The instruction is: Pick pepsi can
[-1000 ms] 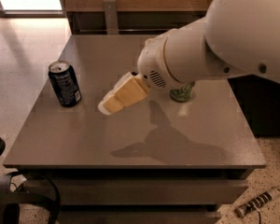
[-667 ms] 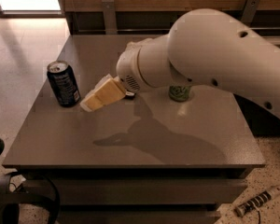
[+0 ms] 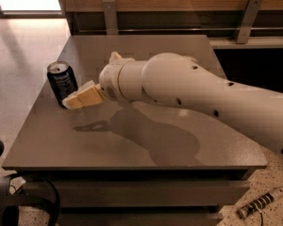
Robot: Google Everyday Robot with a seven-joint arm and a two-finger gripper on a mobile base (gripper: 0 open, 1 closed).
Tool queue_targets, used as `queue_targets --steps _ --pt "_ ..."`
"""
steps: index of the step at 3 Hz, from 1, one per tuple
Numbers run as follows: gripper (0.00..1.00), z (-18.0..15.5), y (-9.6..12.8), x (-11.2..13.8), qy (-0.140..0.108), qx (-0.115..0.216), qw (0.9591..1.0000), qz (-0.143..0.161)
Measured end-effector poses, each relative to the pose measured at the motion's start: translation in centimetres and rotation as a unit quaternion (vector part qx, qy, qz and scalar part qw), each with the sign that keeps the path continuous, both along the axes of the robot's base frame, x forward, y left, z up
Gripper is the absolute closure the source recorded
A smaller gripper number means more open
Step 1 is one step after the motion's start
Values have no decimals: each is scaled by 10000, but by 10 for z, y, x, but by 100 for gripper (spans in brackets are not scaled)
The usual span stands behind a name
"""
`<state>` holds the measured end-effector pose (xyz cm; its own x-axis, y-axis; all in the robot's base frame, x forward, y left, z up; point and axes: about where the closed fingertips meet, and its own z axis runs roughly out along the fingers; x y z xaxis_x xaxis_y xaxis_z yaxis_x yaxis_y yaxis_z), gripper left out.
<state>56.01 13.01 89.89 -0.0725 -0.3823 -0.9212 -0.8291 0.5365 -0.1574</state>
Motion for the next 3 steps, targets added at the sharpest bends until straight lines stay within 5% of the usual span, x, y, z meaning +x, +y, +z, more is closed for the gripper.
queue_targets --steps 3 --pt "0 -12 57 0 -238 747 9968 153"
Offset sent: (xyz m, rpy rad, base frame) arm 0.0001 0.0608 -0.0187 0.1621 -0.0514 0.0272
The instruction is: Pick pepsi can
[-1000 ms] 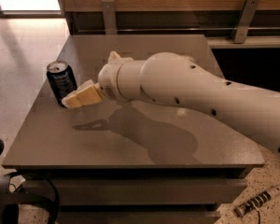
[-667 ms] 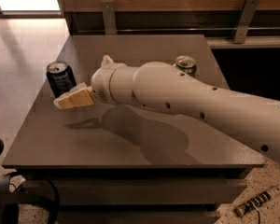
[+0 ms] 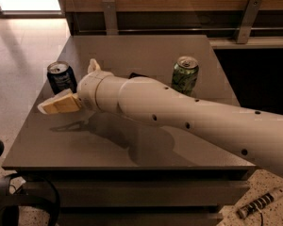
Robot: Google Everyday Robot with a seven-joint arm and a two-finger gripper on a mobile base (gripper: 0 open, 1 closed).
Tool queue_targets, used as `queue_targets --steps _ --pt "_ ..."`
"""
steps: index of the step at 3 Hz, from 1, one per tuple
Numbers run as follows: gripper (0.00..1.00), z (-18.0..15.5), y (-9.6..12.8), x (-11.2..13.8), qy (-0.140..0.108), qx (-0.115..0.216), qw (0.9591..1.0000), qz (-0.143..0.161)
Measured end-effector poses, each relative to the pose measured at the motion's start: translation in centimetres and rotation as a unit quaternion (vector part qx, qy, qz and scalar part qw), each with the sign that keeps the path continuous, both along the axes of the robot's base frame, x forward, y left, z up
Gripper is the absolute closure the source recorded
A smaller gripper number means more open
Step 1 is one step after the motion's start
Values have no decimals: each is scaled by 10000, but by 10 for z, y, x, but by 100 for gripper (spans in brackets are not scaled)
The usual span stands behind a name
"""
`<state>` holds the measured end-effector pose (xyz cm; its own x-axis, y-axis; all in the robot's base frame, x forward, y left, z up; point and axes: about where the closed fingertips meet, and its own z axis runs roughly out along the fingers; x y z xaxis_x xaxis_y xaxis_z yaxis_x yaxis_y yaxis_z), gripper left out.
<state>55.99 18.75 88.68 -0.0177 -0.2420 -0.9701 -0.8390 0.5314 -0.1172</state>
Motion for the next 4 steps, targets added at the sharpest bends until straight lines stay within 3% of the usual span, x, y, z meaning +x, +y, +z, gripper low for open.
queue_targets --steps 1,2,4 --pt "0 2 14 3 -188 223 9995 102" --pt "18 -1 23 8 -207 462 9984 253" --pt "64 -3 29 8 -192 543 9978 319"
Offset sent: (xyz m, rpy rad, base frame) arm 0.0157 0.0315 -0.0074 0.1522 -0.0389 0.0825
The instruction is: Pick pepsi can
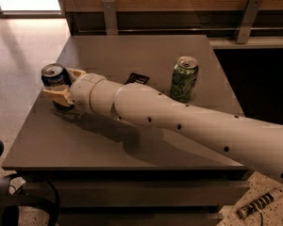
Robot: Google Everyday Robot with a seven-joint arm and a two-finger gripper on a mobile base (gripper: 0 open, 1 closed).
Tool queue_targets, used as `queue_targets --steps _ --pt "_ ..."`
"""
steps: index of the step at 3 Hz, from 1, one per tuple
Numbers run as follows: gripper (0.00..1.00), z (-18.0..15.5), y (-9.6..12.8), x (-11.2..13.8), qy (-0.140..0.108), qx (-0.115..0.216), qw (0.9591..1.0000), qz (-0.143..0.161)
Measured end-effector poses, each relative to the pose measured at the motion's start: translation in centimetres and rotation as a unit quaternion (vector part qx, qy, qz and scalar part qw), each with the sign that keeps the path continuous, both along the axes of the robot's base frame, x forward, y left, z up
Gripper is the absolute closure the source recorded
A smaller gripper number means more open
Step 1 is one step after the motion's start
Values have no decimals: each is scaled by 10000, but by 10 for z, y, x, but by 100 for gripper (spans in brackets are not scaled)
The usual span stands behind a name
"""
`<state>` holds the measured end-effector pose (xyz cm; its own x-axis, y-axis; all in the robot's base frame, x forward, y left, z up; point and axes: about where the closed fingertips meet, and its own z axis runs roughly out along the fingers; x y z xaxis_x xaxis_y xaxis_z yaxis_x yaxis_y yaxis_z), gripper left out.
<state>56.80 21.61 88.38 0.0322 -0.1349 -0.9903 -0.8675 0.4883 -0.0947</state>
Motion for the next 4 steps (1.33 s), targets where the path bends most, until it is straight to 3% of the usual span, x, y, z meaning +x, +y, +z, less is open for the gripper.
queue_targets --steps 1,2,4 --pt "88 0 1 -1 -3 0 10000 13" --pt "100 1 3 -2 -6 1 10000 25" --pt "100 20 0 -1 -108 17 9999 119"
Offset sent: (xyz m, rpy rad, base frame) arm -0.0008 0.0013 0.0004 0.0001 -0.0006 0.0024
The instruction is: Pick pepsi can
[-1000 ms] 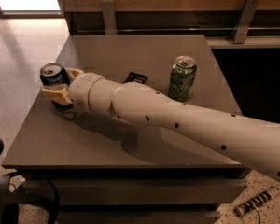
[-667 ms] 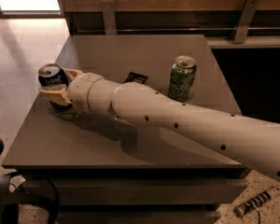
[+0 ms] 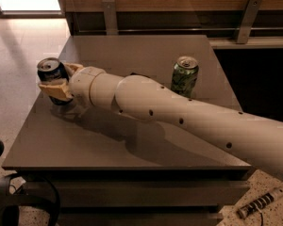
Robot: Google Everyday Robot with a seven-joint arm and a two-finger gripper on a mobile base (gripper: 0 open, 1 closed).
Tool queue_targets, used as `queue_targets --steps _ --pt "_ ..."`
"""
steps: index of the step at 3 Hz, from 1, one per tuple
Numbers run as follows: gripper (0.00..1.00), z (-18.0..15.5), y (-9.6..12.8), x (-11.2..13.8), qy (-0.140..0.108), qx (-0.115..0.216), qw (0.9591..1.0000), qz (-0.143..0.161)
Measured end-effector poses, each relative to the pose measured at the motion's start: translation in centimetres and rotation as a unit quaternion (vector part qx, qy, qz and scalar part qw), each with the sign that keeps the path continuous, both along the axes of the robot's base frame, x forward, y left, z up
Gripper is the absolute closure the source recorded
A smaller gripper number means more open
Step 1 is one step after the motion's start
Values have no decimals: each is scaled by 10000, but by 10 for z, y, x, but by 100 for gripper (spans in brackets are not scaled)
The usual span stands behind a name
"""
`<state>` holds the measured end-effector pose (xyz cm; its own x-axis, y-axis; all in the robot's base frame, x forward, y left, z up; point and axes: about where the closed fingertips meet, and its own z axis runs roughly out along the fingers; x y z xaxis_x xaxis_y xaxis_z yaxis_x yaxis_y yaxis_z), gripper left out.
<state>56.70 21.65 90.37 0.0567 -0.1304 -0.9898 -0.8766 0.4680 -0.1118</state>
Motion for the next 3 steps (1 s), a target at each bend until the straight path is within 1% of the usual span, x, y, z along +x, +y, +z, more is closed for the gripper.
queue_targets --steps 1,2,3 --pt "100 42 -6 6 -342 127 9991 212" --pt "100 78 -9 14 -659 206 9969 384" --pt "100 100 -8 16 -918 245 9942 502"
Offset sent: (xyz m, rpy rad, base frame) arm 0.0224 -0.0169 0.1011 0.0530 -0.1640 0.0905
